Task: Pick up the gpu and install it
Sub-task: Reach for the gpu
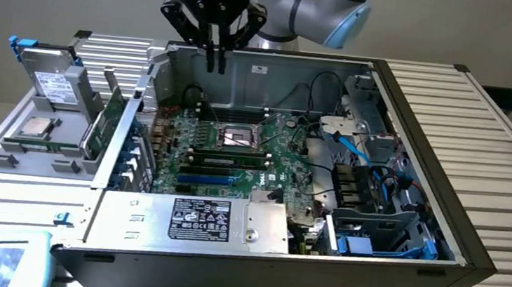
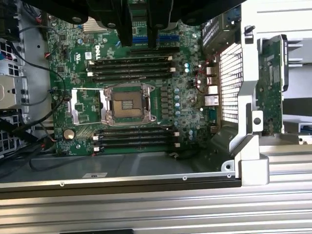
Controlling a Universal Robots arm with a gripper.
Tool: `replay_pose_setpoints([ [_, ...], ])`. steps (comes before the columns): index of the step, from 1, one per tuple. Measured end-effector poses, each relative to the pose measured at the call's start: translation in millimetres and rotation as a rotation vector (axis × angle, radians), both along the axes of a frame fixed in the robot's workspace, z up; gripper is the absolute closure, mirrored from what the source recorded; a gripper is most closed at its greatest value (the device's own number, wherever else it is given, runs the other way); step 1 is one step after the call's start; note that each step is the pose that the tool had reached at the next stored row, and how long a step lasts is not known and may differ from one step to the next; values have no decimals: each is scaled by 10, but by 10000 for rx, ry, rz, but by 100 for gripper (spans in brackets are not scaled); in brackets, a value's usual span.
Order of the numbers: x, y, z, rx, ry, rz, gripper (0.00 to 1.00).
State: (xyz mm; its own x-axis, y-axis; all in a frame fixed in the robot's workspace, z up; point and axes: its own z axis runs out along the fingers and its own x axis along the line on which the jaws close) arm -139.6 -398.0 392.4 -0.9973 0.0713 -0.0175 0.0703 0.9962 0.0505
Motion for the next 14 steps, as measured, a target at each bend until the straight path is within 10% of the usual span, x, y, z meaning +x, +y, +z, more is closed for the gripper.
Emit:
replay_pose_setpoints([
  [6,-256,10,-1,2,1,0,51],
  [14,-619,32,-3,9,1,0,51],
])
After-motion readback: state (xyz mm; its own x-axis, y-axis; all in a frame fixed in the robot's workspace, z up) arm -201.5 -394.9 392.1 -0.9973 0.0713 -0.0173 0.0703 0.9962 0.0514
